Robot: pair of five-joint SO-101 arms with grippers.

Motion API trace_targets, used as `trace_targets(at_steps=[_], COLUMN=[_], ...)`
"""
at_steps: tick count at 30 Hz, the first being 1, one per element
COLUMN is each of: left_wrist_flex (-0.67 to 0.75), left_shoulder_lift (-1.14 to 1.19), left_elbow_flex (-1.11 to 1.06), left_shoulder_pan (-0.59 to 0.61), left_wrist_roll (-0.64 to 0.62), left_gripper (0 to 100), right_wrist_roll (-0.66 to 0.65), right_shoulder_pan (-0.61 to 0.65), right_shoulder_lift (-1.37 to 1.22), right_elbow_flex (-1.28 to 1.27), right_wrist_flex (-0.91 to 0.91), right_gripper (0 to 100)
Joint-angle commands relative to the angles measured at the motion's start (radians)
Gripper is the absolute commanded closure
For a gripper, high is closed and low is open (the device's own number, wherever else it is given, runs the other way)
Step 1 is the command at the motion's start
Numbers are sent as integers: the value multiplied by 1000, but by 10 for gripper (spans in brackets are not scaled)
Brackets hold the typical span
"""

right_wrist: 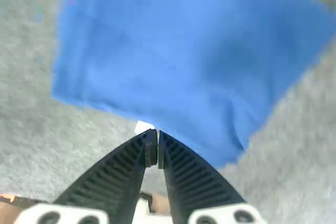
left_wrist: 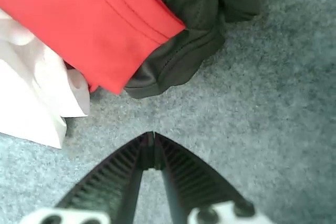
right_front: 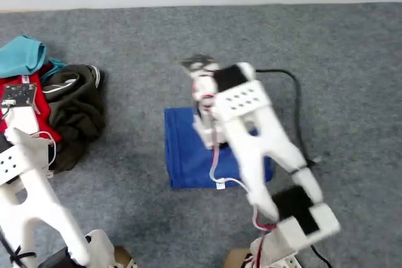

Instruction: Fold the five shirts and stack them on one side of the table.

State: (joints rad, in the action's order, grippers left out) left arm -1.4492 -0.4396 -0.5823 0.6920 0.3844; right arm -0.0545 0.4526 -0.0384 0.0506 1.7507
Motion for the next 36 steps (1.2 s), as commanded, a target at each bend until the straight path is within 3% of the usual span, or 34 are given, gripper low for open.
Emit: trace_targets(at_steps=[1,8,19,24,30,36], left_wrist_flex=[-12,-12,-38,-48,-49,-49], left_shoulder_lift=[-34,-34,-34,-34,-34,-34], left_elbow_flex=[30,24,24,25,25,25], left_shoulder_pan=[-2,-2,-2,-2,-2,-2], left_wrist_roll=[-2,-3,-44,-44,-40,-40], left_gripper=[993,993,993,993,993,993], right_wrist_roll=[-32,-94,-95,-95,-163,-180], right_shoulder_pan=[-102,-239,-254,-254,-255,-255], right_shoulder_lift=[177,257,147,140,346,472], right_elbow_flex=[-130,-368,-649,-674,-611,-623], right_wrist_flex=[42,-105,-367,-338,-245,-271], right_gripper=[990,990,990,989,989,989])
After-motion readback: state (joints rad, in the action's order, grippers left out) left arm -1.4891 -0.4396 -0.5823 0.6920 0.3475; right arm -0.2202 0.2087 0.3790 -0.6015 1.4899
